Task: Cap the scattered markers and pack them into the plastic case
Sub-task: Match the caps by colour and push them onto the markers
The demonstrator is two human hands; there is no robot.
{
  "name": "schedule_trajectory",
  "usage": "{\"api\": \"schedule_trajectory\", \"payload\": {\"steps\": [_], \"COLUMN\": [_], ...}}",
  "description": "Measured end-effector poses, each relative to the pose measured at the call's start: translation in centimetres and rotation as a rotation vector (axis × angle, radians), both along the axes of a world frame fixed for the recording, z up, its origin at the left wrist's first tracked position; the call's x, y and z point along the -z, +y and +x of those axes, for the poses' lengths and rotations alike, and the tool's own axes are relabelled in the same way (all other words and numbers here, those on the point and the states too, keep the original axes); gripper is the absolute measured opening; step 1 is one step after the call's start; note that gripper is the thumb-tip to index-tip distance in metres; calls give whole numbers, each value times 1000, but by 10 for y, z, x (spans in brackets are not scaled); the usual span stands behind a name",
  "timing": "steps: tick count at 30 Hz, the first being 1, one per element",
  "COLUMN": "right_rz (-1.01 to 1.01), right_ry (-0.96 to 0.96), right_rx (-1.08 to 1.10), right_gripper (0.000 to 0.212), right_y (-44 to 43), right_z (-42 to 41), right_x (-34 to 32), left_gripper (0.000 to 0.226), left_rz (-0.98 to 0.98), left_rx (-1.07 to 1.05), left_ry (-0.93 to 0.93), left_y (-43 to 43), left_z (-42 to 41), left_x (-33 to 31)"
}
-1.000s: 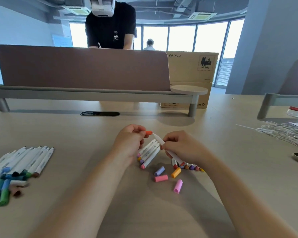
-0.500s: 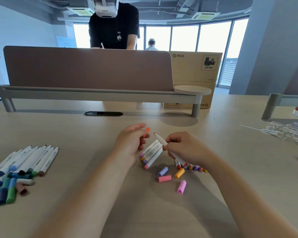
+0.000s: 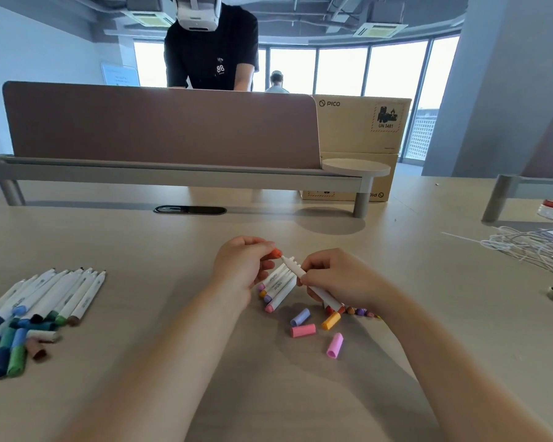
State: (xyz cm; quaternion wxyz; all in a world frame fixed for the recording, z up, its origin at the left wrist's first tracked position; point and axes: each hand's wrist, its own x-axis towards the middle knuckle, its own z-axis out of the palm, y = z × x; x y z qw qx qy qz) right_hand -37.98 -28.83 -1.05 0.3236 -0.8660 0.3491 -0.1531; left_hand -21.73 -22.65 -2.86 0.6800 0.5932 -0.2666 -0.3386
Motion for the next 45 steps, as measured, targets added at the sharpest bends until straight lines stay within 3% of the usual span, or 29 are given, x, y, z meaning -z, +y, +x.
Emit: {"api": "schedule_trajectory", "payload": {"steps": [6, 11, 21, 25, 27, 36, 45], "right_rz": [-31, -74, -70, -141, -163, -227, -283], "right_ry": [24, 10, -44, -43, -13, 115, 318], "right_rx": [13, 15, 77, 214, 288, 397, 313], "right_gripper": [20, 22, 24, 20, 18, 38, 7], "right_y": [-1, -1, -7, -13, -17, -20, -17], "right_z": [1, 0, 1, 6, 9, 20, 24], "right_x": [1, 2, 7, 9, 12, 19, 20], "left_gripper": [7, 8, 15, 29, 25, 21, 21], "left_rz": [23, 60, 59, 50, 61, 97, 99], "left_rx": [-19, -38, 18, -24, -49, 10, 4], "left_ry": [-85, -306, -190, -353, -420, -500, -514], "left_y": [2, 8, 8, 11, 11, 10, 9], "left_z": [-5, -19, -18, -16, -14, -20, -19], "left_x": [0, -2, -5, -10, -10, -9, -9]}}
